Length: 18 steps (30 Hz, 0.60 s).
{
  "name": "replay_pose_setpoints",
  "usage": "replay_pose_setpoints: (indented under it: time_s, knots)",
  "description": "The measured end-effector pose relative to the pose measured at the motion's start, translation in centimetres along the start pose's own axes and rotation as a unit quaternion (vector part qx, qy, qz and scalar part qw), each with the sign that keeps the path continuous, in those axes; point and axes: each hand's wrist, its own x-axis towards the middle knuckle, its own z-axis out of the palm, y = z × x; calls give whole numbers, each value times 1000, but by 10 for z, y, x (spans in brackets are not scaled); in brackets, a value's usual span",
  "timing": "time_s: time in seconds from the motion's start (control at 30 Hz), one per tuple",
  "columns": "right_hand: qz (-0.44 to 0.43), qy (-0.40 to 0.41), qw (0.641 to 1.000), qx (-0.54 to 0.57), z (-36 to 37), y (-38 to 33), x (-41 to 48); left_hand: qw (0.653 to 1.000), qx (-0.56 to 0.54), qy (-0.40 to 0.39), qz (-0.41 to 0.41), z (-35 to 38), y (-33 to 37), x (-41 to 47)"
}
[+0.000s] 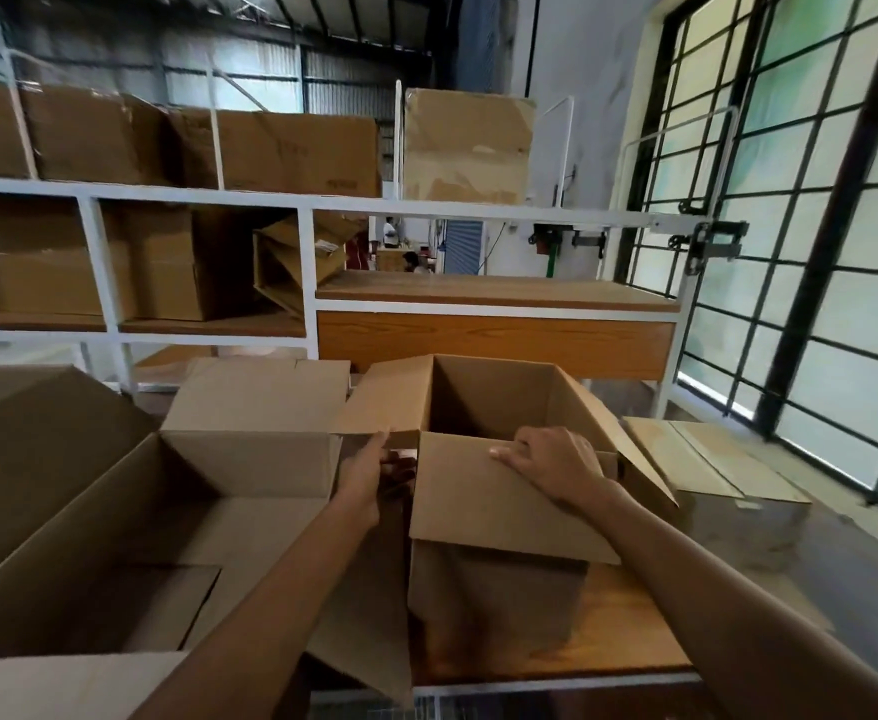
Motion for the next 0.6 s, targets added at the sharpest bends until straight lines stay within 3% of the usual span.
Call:
replay_pose_setpoints:
  time_s: [0.07, 0.13, 0.17, 0.23, 0.3, 0.37, 0.4, 0.43, 0.53, 0.6]
  knots:
    - [11, 20, 1000, 17, -3, 7, -3, 999, 21, 23, 35, -1, -1, -9]
    - [7, 21, 999, 32, -3, 12, -5, 980, 103, 58, 157, 4, 3, -22]
    - [2, 20, 999, 39, -3, 13, -6, 954, 168, 66, 240, 8, 8, -30]
    - [-4, 17, 999, 42, 0, 11, -8, 873, 301, 57, 381, 23, 18, -41]
    - [-6, 18, 999, 33, 4, 8, -10, 761, 446, 25, 469, 41, 27, -44]
    - [-7, 20, 1000, 21, 4, 5, -12, 659, 566, -16, 495, 52, 25, -33]
    - [-8, 16, 1000, 19, 2, 5, -14, 640, 604, -31, 474, 52, 21, -22]
    - [-12, 13, 1000, 21, 2, 7, -16, 641, 629, -39, 437, 49, 16, -12]
    - [-8, 48, 999, 14, -3, 16, -19, 706, 630, -54, 320, 42, 8, 17]
    - [28, 113, 993, -18, -9, 28, -15, 691, 662, -87, 278, 47, 17, 29]
